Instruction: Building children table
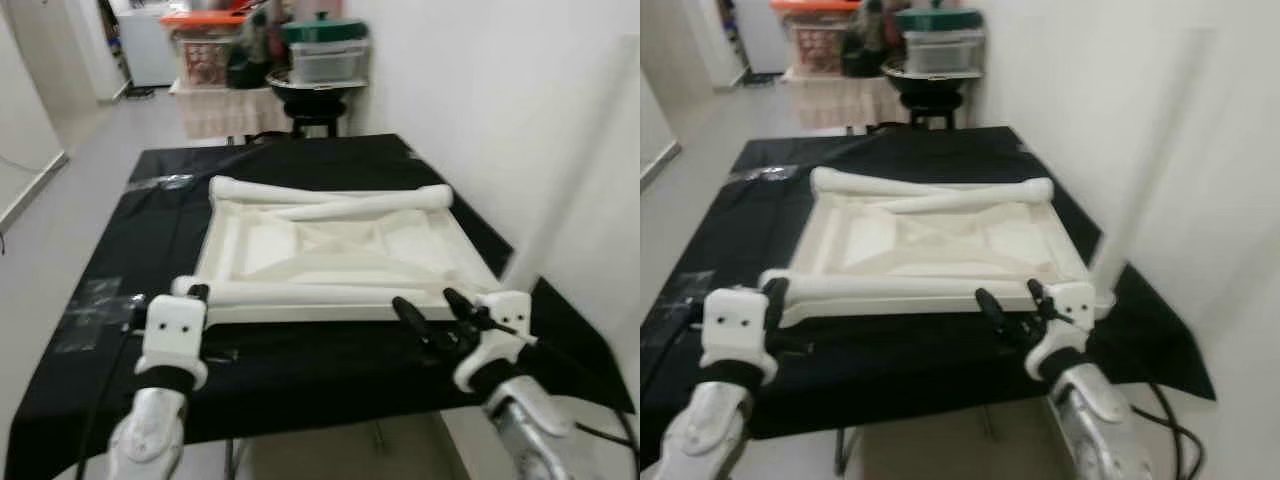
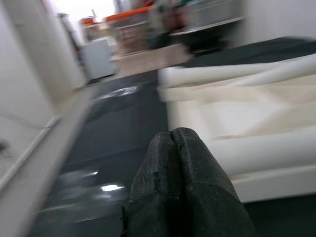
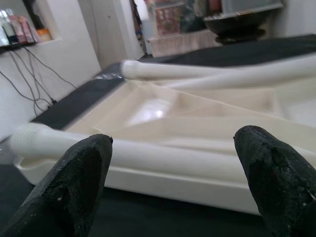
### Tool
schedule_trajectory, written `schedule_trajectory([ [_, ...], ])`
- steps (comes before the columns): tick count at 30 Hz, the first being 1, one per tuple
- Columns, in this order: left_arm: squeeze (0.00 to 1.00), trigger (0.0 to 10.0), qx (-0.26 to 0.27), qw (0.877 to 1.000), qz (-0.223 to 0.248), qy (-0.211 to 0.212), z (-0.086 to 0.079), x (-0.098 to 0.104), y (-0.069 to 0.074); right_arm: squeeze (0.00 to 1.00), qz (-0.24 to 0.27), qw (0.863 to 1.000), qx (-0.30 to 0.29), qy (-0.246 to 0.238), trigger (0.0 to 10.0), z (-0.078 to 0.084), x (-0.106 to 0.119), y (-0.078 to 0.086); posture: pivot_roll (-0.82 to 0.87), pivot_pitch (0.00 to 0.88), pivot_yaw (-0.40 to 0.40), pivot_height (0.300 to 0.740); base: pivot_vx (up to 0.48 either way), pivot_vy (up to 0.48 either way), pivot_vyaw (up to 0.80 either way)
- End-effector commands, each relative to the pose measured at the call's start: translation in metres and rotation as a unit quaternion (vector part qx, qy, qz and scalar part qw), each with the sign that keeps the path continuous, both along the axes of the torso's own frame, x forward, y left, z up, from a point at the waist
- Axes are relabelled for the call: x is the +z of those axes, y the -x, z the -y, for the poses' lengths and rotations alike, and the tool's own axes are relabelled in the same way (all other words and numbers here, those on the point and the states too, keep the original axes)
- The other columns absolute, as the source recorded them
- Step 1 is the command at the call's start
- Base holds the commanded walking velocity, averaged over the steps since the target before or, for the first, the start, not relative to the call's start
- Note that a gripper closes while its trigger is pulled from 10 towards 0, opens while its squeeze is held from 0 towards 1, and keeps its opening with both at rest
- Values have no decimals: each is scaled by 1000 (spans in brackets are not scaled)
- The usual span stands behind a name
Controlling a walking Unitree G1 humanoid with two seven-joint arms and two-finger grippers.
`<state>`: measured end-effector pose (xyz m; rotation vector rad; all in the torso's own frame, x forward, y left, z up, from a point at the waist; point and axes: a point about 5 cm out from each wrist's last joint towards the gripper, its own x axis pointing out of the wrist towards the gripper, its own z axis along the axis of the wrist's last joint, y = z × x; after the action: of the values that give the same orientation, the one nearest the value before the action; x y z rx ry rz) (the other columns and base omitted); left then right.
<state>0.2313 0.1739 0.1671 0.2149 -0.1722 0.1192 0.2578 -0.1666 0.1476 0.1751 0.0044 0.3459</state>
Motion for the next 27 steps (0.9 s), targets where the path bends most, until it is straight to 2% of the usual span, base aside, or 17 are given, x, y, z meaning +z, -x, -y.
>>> schedule_trajectory([
  [1,0,10000,-15,1000,-7,1,4,-1,-1,0,-7,1000,-15,3,10000,8,-1,0,-91,10,-38,740,0,0,0],
  [9,0,10000,-62,998,11,11,8,9,-11,0,13,999,-30,44,10000,9,7,-11,-92,0,-36,740,0,0,0],
  [11,0,10000,-78,997,22,8,9,15,-17,0,24,997,-40,57,10000,10,11,-18,-94,0,-32,740,0,0,0],
  [16,0,10000,-88,996,24,10,8,15,-25,0,23,997,-47,57,10000,8,10,-26,-97,0,-20,740,0,0,0],
  [24,0,10000,-116,993,17,7,10,13,-28,0,11,997,-48,56,10000,6,6,-29,-87,0,-25,740,71,0,0],
  [27,0,10000,-121,992,17,11,10,13,-29,0,15,998,-40,48,10000,5,6,-31,-87,0,-27,740,300,0,-800],
])
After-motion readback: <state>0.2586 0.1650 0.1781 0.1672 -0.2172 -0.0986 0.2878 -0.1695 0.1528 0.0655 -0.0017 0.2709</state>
